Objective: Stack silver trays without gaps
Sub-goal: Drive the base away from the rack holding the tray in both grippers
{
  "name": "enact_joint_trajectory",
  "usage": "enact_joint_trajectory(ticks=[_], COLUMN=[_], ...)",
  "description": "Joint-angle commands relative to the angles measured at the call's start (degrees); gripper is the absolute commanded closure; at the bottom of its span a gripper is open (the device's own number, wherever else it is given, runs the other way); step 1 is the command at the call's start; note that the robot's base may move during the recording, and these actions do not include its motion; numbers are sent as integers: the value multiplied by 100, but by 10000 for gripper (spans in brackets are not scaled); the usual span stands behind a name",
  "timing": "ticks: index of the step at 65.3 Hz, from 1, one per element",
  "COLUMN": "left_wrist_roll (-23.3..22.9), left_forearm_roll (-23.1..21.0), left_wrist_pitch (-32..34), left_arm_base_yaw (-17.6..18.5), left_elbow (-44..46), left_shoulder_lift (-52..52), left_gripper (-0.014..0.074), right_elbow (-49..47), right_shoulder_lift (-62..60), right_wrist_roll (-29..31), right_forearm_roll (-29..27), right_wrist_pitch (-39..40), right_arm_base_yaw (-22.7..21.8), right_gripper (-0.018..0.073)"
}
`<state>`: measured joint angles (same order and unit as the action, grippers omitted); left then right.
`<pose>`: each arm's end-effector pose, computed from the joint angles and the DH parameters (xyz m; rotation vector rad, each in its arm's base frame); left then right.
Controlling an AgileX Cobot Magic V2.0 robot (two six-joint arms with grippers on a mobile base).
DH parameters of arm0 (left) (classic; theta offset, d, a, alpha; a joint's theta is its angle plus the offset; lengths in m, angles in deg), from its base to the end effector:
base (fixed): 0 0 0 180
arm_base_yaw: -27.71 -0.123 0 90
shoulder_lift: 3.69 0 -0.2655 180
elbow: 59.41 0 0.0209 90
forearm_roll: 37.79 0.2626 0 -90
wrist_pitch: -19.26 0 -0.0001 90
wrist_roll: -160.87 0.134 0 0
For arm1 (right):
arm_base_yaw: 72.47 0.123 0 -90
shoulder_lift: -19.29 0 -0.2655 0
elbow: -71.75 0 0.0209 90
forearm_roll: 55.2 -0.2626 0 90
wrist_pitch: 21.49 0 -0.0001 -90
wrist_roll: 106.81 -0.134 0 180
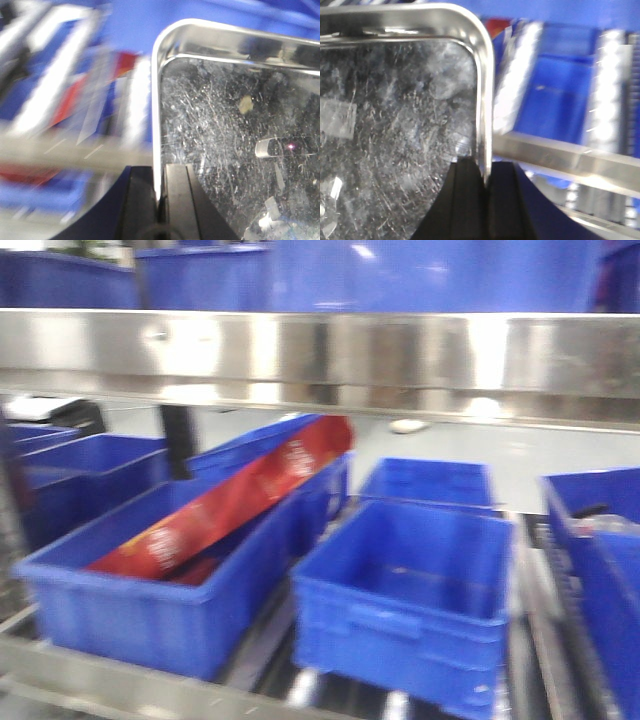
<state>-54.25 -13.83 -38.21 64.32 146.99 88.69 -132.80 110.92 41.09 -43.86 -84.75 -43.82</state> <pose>0.3085 -0.1720 0.4492 0.0644 2.0857 -0.2512 0.3118 0.1435 0.4252 0.0602 2.2729 0.3175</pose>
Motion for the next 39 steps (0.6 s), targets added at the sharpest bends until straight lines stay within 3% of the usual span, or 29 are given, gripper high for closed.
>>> enact_joint_trajectory(ticks=[1,39], left_wrist_roll=[-5,-5], left_forearm_roll=[-46,-18], left_wrist_pitch=[364,364], left_arm_base_yaw=[73,73], left_elbow=[57,57], left_shoulder_lift=[-86,-86], left_gripper=[613,613], right_elbow=[-53,-53], right_shoulder_lift=[-43,-43], right_wrist_roll=[72,72], right_forearm_roll=[-51,-51], right_wrist_pitch=[246,246], right_arm_base_yaw=[14,14], right_gripper=[627,627])
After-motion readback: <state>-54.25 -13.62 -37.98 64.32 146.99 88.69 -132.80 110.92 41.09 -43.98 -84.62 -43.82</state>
